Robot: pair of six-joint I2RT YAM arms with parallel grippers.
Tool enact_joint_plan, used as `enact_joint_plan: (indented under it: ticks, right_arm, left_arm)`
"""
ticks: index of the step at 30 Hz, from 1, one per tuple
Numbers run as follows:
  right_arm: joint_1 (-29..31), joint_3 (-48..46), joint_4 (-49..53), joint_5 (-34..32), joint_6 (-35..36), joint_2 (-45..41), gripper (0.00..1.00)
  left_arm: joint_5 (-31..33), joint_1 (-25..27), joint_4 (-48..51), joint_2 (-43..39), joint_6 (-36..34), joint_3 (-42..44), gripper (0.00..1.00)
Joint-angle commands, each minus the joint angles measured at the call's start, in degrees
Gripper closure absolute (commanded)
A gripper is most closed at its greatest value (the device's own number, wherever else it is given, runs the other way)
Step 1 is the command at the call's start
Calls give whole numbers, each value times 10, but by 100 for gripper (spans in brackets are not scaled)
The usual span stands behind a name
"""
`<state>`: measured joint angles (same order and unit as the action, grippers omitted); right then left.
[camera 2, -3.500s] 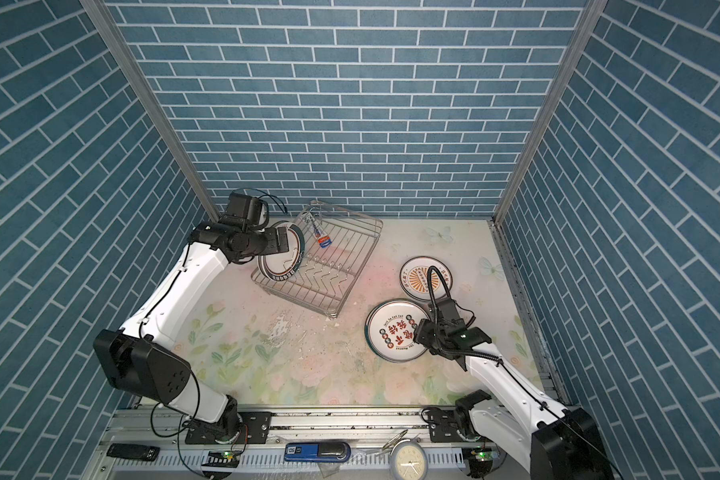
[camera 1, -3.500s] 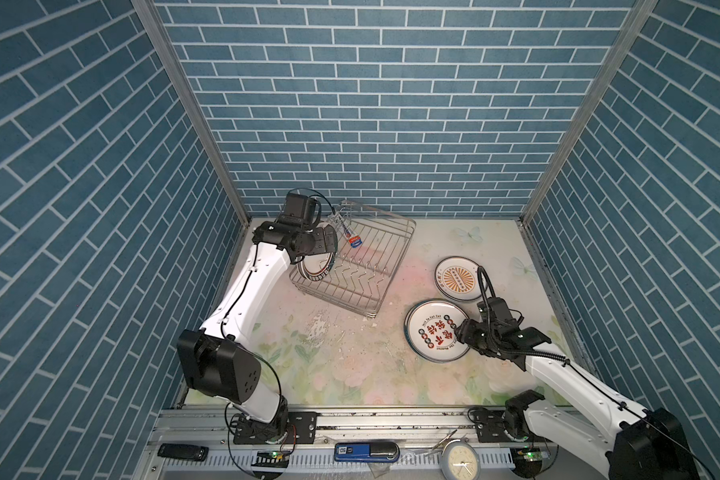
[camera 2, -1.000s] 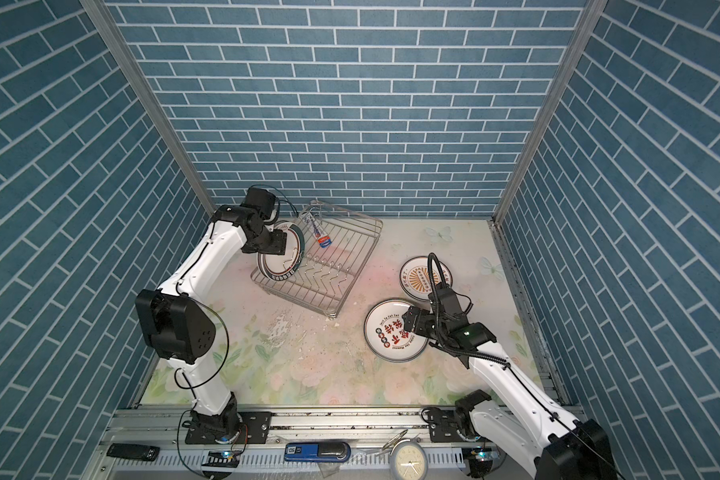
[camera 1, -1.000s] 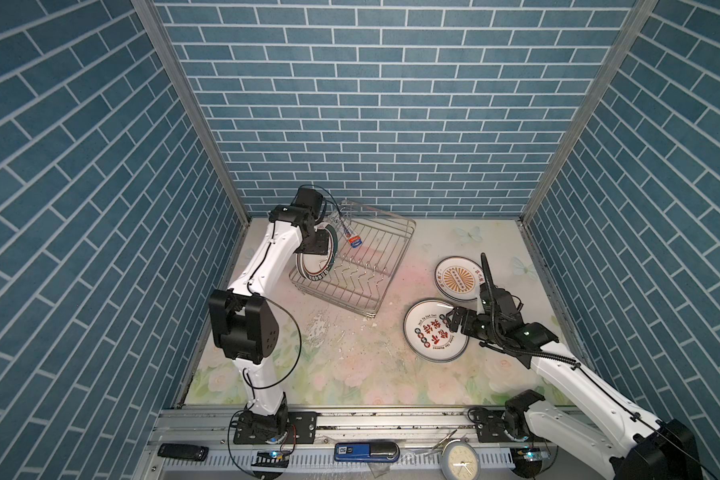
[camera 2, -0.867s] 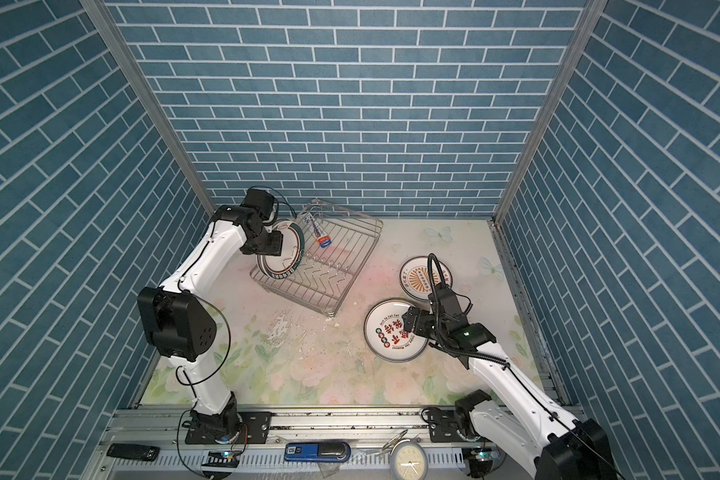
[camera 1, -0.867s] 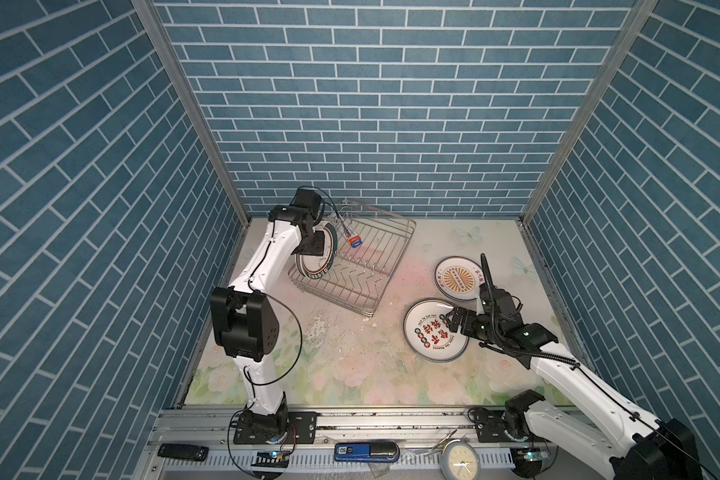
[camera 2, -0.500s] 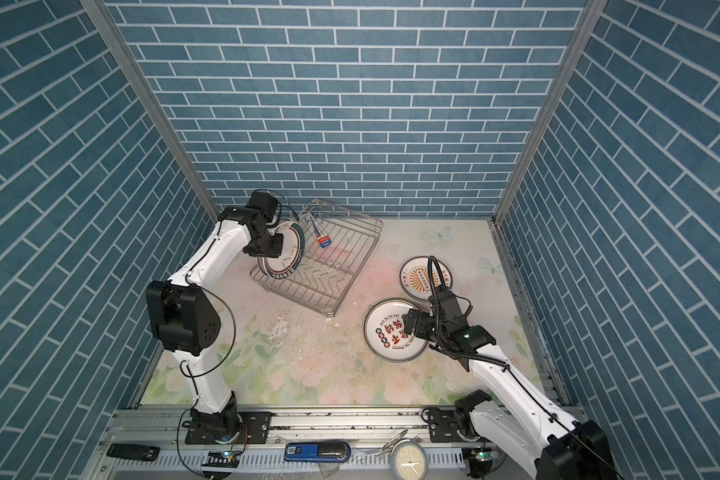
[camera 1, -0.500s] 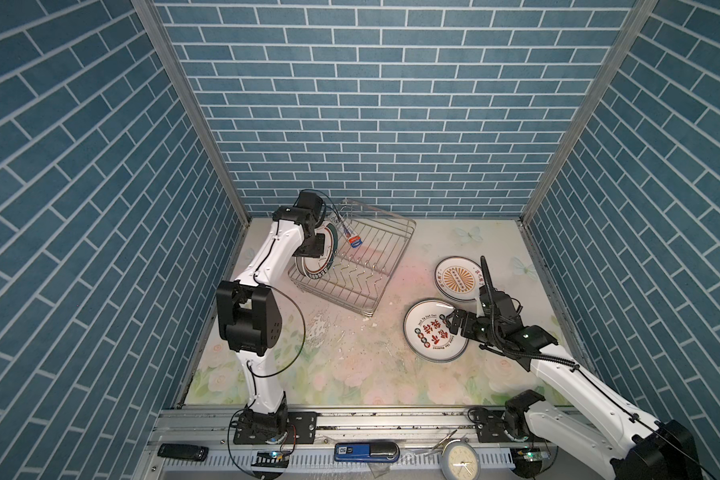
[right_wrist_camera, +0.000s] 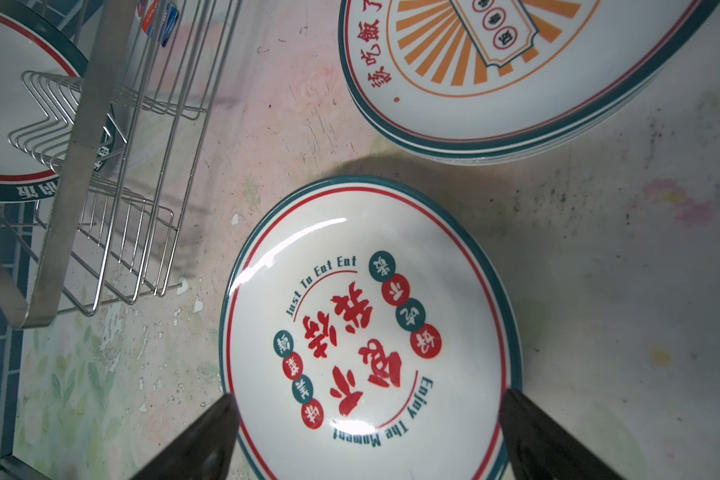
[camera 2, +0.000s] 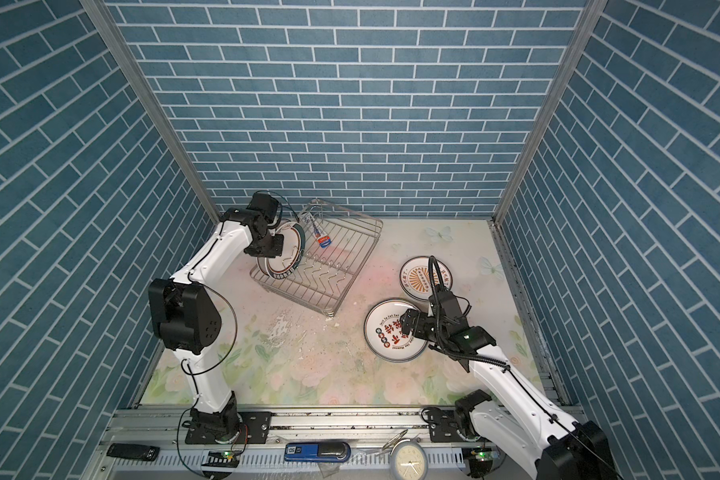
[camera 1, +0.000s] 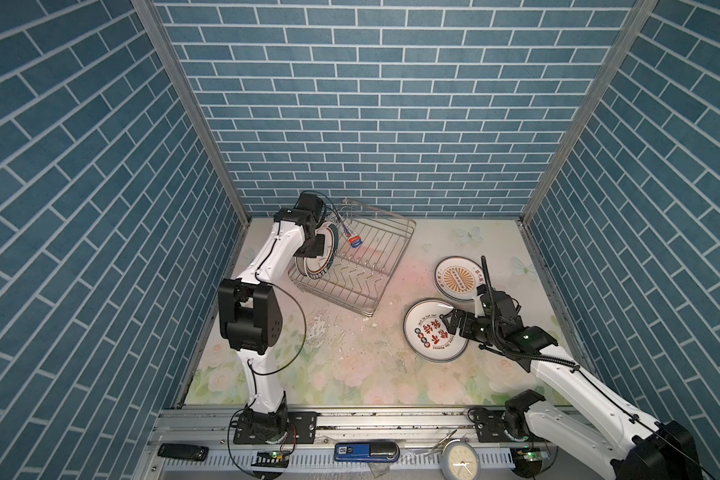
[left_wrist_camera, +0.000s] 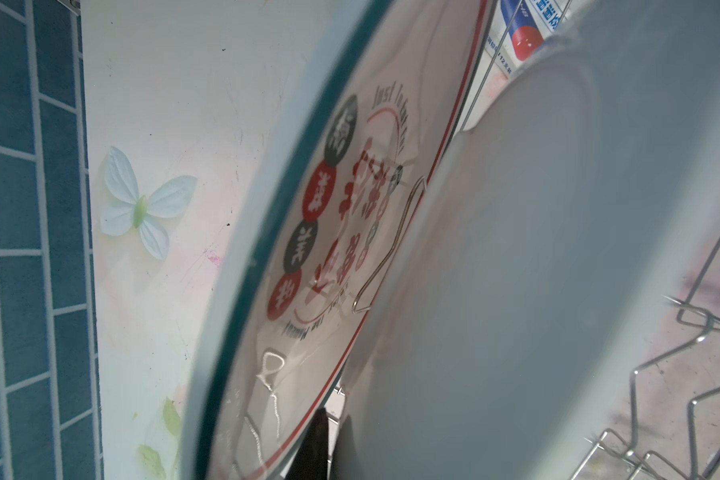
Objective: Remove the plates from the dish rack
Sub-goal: 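Close the left gripper on the rim of the last green-rimmed plate in the rack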
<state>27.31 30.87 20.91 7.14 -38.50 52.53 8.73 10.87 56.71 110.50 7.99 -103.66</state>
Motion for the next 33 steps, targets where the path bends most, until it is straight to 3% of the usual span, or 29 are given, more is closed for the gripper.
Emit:
enact_joint_plan:
  ticks: [1, 13, 33]
  right_arm:
    - [-1, -11, -8, 13, 15, -7, 2]
    - [-1, -10, -2, 13, 16, -20, 2]
    - [-1, -9, -12, 24, 11, -11, 2]
  left_arm:
    - [0, -2, -5, 0, -6, 13, 82]
    - [-12, -1, 1, -21, -9, 30, 98]
    - [-100, 26, -26, -73, -34, 49, 100]
